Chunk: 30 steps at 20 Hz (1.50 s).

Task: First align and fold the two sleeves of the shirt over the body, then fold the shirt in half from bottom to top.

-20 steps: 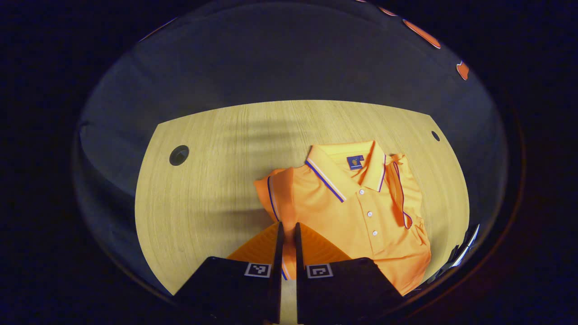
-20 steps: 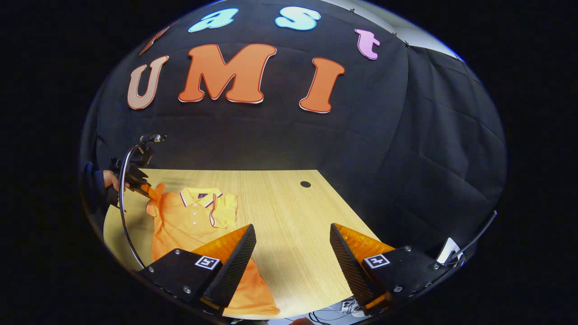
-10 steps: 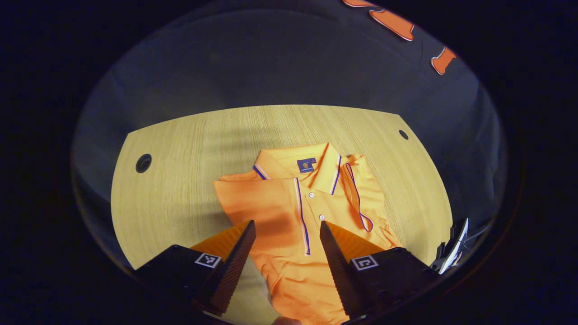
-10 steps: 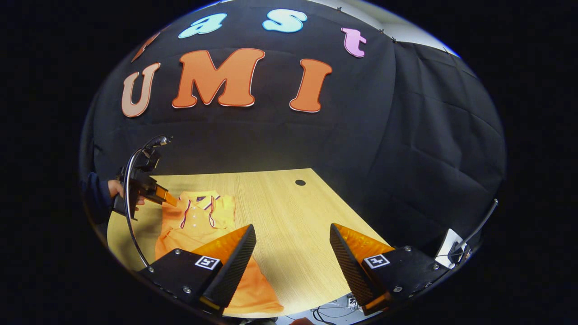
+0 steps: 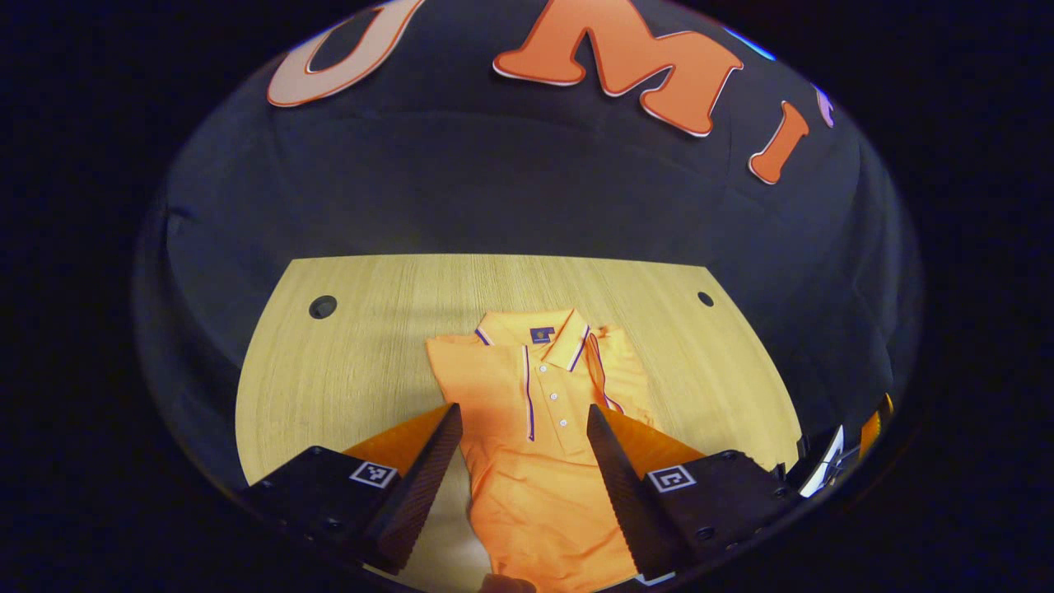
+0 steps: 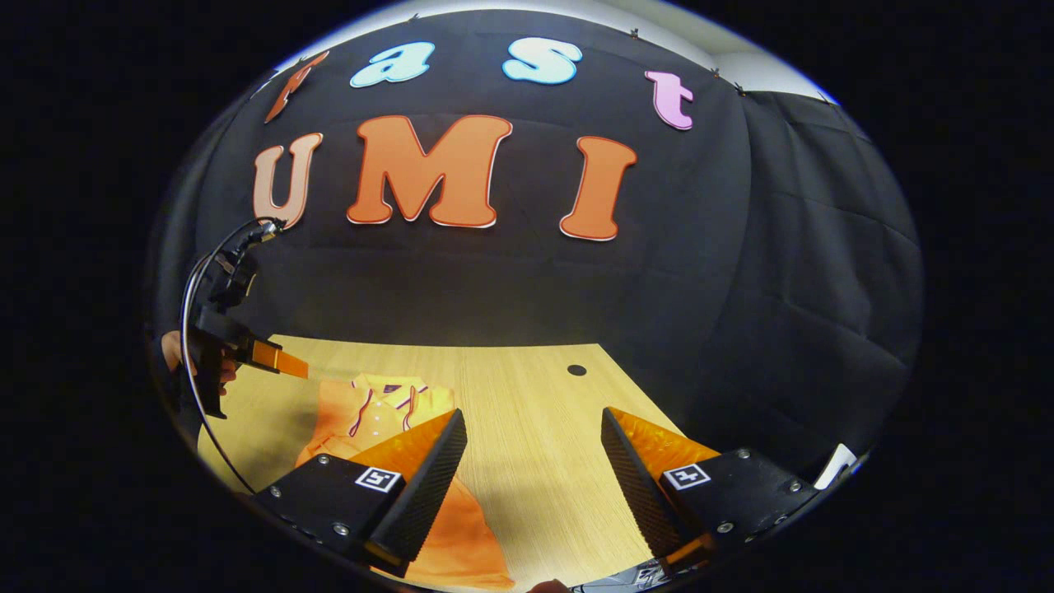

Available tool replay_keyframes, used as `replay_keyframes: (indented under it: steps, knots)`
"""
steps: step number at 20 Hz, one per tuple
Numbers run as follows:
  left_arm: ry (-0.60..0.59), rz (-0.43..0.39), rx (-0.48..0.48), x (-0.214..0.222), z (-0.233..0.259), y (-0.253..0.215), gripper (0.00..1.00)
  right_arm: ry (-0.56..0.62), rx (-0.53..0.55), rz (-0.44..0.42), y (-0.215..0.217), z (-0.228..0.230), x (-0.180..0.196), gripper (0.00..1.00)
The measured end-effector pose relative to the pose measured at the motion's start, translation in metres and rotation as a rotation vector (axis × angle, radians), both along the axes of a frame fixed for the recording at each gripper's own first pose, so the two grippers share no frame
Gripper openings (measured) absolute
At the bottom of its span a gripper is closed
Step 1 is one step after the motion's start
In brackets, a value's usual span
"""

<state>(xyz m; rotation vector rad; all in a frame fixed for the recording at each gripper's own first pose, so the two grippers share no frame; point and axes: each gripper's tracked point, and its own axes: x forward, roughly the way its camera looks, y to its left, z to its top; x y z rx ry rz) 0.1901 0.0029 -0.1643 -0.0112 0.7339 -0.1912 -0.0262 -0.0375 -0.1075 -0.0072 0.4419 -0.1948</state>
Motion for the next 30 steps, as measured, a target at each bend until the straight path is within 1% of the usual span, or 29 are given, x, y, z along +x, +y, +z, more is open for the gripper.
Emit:
replay_keyframes:
  steps: [1, 3, 5, 7, 9, 11, 13, 14, 15, 17, 19, 20, 21, 22, 23, 24, 26, 28, 30]
  knots:
    - [-0.078, 0.015, 0.014, -0.006, 0.016, 0.002, 0.95, -0.015, 0.002, 0.016, 0.001, 0.003, 0.003, 1.0]
    - [-0.165, 0.04, 0.026, -0.02, 0.037, 0.003, 0.95, -0.05, 0.0, 0.053, 0.004, 0.01, 0.007, 1.0]
    - [-0.23, 0.058, 0.003, -0.04, 0.059, 0.003, 0.94, -0.074, -0.01, 0.088, 0.004, 0.014, 0.007, 1.0]
    - [-0.293, 0.086, 0.002, -0.059, 0.084, 0.009, 0.95, -0.093, -0.003, 0.124, 0.005, 0.017, 0.007, 0.99]
    - [-0.373, 0.116, 0.004, -0.078, 0.099, 0.011, 0.94, -0.115, 0.009, 0.157, 0.006, 0.02, 0.006, 0.99]
    - [-0.441, 0.144, 0.009, -0.098, 0.115, 0.013, 0.94, -0.131, 0.01, 0.181, 0.006, 0.021, 0.005, 1.0]
    - [-0.513, 0.164, 0.003, -0.115, 0.131, 0.011, 0.94, -0.153, -0.002, 0.183, 0.006, 0.025, 0.002, 1.0]
    - [-0.551, 0.174, -0.011, -0.121, 0.14, 0.009, 0.94, -0.177, 0.005, 0.187, 0.005, 0.03, 0.001, 1.0]
    - [-0.589, 0.188, -0.021, -0.132, 0.146, 0.009, 0.94, -0.21, 0.033, 0.217, 0.012, 0.037, -0.001, 1.0]
    - [-0.649, 0.213, -0.025, -0.153, 0.161, 0.012, 0.94, -0.233, 0.056, 0.251, 0.016, 0.04, -0.006, 0.99]
    - [-0.729, 0.224, -0.003, -0.179, 0.178, 0.01, 0.94, -0.253, 0.055, 0.275, 0.015, 0.042, -0.011, 0.99]
    - [-0.782, 0.231, 0.027, -0.192, 0.186, 0.011, 0.94, -0.264, 0.054, 0.29, 0.019, 0.043, -0.014, 0.99]
    - [-0.822, 0.287, 0.07, -0.199, 0.19, 0.023, 0.94, -0.268, 0.054, 0.302, 0.02, 0.043, -0.017, 0.99]
    - [-0.825, 0.32, 0.094, -0.211, 0.183, 0.032, 0.98, -0.261, 0.054, 0.304, 0.018, 0.04, -0.022, 0.99]
    - [-0.809, 0.35, 0.109, -0.229, 0.172, 0.036, 1.0, -0.257, 0.058, 0.311, 0.019, 0.037, -0.026, 0.99]
    - [-0.797, 0.361, 0.103, -0.238, 0.165, 0.037, 0.99, -0.259, 0.058, 0.309, 0.018, 0.035, -0.028, 0.99]
    - [-0.752, 0.348, 0.071, -0.249, 0.145, 0.028, 0.98, -0.251, 0.07, 0.307, 0.019, 0.028, -0.033, 0.99]
    - [-0.69, 0.33, 0.088, -0.251, 0.12, 0.026, 0.98, -0.214, 0.086, 0.312, 0.023, 0.013, -0.039, 0.99]
    - [-0.631, 0.305, 0.107, -0.242, 0.099, 0.021, 0.98, -0.15, 0.108, 0.331, 0.029, -0.009, -0.046, 0.99]
